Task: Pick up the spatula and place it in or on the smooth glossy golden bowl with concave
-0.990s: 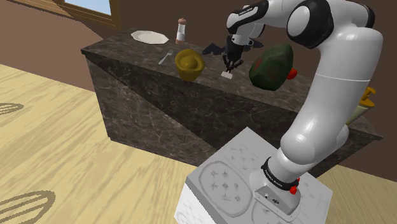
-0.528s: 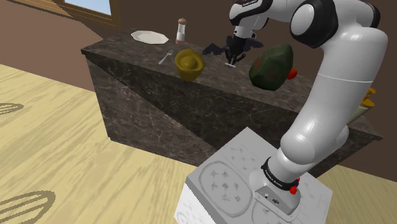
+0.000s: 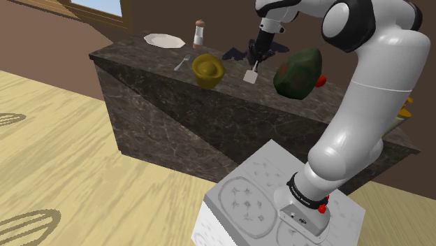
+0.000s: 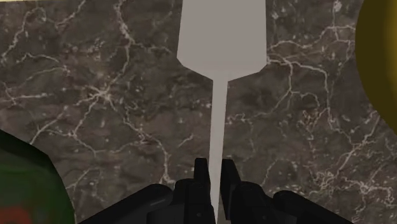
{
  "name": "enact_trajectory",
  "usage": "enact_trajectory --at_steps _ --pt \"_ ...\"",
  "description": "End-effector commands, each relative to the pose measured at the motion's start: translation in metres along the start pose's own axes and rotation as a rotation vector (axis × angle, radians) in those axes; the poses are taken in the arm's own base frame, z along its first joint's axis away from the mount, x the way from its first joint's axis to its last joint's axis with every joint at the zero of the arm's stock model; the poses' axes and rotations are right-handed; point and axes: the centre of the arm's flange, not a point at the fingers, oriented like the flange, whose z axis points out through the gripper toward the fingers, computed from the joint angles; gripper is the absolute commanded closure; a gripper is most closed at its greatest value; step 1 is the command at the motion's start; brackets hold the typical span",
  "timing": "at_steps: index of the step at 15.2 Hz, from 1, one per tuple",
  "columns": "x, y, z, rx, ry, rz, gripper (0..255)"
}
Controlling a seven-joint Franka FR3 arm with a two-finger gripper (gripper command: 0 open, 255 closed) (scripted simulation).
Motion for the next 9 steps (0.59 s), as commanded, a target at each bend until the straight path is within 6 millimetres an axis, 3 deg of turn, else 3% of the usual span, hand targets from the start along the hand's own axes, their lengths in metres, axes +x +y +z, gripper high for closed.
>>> enact_trajectory --at_steps 1,8,9 --pt "-0.001 0.001 -0.010 0.000 0.000 0.000 255" --pt "-0.004 0.001 -0.044 0.000 0.000 0.000 255" --pt "-0.009 -0.011 -0.045 0.000 0.000 0.000 255"
